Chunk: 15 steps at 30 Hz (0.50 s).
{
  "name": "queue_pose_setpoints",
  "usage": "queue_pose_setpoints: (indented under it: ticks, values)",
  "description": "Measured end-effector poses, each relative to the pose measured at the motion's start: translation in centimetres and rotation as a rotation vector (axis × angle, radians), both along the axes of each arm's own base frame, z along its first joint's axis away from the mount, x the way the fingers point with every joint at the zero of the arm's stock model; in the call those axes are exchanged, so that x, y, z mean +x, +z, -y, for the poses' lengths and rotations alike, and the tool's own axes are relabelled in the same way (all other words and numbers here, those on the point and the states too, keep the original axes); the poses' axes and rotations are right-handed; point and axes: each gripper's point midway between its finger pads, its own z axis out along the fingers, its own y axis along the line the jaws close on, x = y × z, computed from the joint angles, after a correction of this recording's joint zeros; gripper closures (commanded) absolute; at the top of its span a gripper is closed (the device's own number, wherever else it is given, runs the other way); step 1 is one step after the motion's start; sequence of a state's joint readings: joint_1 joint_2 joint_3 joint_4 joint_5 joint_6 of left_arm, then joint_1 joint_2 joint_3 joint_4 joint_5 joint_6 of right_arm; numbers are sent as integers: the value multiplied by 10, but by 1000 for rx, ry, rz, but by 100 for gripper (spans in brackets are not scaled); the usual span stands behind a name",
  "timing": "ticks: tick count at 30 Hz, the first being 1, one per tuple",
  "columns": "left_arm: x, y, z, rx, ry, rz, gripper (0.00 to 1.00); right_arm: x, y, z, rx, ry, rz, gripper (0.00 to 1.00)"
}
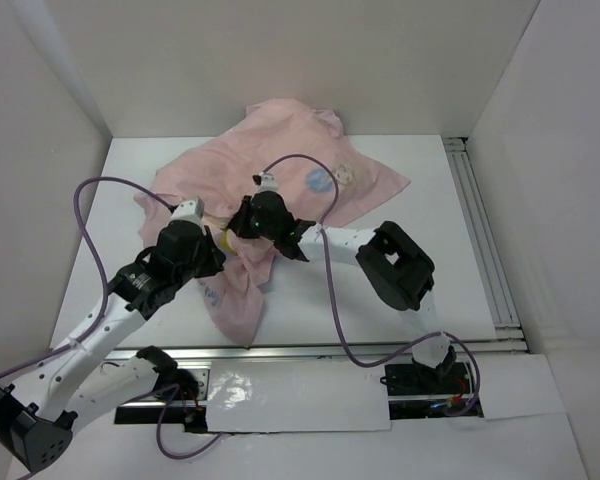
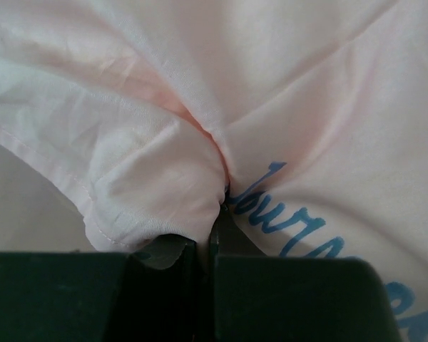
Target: Put the pillow into the pillowcase
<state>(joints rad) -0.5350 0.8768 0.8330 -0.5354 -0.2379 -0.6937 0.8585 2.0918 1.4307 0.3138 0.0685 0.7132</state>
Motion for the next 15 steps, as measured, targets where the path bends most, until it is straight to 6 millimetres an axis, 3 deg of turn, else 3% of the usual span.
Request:
queue_pose_setpoints:
  ticks: [2,3,6,7,8,9,11,12,15]
  values:
    - [0,9,0,-6,-8,25,100,-13,-10,-7,-19,36,5,100]
    - [1,13,0,-7,-5,34,100,-23,-17,-9,-30,72,9,88]
    - [5,23,-2,3,17,43,100,-48,-30,-7,-51,154,22,68]
    - [7,24,-3,10,29,40,92,-56,-30,-2,-56,181,29,53]
    - [9,24,-4,17,39,31,80,-64,-24,2,-57,210,41,46]
    - [9,22,-5,25,51,15,57,-70,-14,6,-53,239,61,40]
    - [8,14,-7,42,77,-29,37,-81,15,14,-48,297,116,20]
    - [7,9,-9,52,96,-57,0,-86,36,19,-39,323,160,18]
    - [7,13,-18,53,162,-67,0,-93,70,41,-86,353,242,10]
